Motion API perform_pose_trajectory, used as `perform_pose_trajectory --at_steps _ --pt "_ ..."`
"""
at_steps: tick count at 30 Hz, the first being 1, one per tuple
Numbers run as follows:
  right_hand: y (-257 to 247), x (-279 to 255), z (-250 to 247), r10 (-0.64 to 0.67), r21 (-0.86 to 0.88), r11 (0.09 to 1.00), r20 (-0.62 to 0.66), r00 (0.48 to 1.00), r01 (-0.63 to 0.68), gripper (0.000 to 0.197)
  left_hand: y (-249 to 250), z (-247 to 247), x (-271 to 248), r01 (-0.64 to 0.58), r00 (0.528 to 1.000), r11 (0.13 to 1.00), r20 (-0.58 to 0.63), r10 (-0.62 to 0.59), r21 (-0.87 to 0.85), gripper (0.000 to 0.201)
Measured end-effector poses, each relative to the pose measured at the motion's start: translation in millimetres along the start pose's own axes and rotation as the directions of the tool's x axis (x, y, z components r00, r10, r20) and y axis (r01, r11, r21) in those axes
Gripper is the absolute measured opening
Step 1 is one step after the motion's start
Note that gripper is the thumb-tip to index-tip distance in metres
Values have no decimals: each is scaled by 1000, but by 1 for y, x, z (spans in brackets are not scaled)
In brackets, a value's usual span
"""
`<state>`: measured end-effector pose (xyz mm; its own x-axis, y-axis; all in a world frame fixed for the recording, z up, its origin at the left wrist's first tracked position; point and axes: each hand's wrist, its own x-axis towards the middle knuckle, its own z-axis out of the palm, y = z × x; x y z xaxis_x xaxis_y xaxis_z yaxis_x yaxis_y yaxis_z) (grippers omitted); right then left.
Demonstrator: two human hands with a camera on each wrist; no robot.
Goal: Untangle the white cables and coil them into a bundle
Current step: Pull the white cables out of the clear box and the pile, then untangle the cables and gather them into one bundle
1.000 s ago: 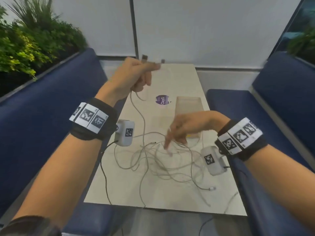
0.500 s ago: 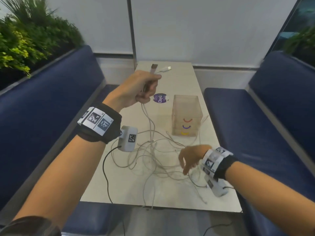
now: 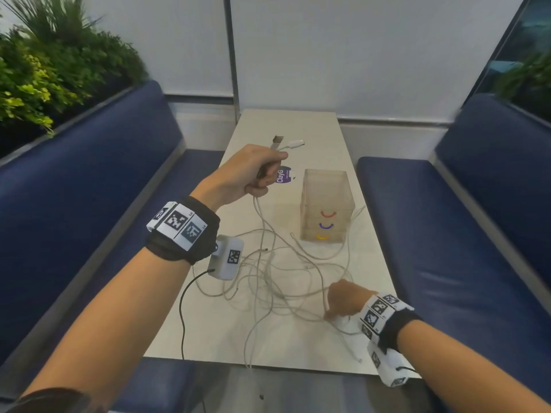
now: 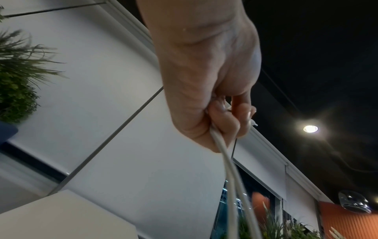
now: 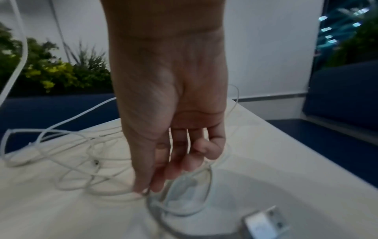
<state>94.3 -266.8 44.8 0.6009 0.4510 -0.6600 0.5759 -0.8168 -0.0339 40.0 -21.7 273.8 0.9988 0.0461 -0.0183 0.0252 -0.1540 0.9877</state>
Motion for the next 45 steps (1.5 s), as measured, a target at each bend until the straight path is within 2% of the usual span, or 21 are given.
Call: perform_pose_trajectory --at_steps 3,5,8,11,13,15,19,22,24,25,27,28,30,32,33,35,39,42,45 --pt "2 5 2 9 8 1000 -19 1000 -9 30 -2 4 1 -8 1000 999 -4 8 36 44" --pt "5 4 -7 34 42 999 -69 997 -31 33 -3 7 3 -18 1000 999 -4 18 29 42" --pt "7 8 -10 95 110 991 -157 983 -79 53 -4 12 5 -17 1000 1000 10 17 -7 42" --pt "1 15 1 113 119 988 -123 986 -98 45 -5 15 5 -10 1000 999 26 10 -36 43" --pt "-2 16 3 80 130 989 -76 994 -70 39 -5 16 5 -20 999 999 30 21 -43 40" --pt "-4 10 -12 56 226 973 -83 995 -36 39 -6 17 5 -32 999 999 35 33 -28 37" --pt "0 -12 -64 -16 430 897 -193 981 100 27 -15 24 7 -74 994 992 84 65 103 37" --pt "0 -30 -92 -71 614 735 -351 934 287 19 -22 33 8 -88 991 982 119 69 169 37" --pt "1 -40 -103 -85 700 627 -376 923 342 22 -24 37 9 -92 991 978 116 71 188 36" --pt "0 -45 -109 -76 781 513 -373 925 357 24 -26 37 11 -111 989 969 125 84 220 32" --pt "-3 -53 -121 -57 906 203 -368 928 372 21 -25 40 10 -172 978 928 172 120 331 24" --pt "-5 -57 -127 -54 925 78 -367 928 371 20 -24 41 10 -205 970 903 200 137 377 31" --pt "-12 -66 -140 -44 927 -86 -371 928 366 21 -24 46 8 -294 943 855 273 187 427 42" --pt "-16 -71 -148 -27 906 -230 -370 928 355 21 -28 50 8 -392 911 810 308 275 437 39" --pt "-17 -74 -151 -23 901 -270 -360 933 341 21 -31 52 9 -420 902 801 296 315 427 37" --pt "-16 -76 -155 -9 911 -296 -303 953 287 17 -37 56 10 -464 885 752 269 379 468 40" --pt "-19 -70 -157 -7 920 -329 -226 974 211 16 -45 62 16 -555 818 533 300 491 639 28" --pt "-24 -68 -158 -48 915 -321 -272 961 243 14 -46 62 17 -529 805 356 324 496 770 23" --pt "-26 -73 -163 -86 909 -304 -326 941 287 17 -43 59 13 -534 782 264 350 515 803 34"
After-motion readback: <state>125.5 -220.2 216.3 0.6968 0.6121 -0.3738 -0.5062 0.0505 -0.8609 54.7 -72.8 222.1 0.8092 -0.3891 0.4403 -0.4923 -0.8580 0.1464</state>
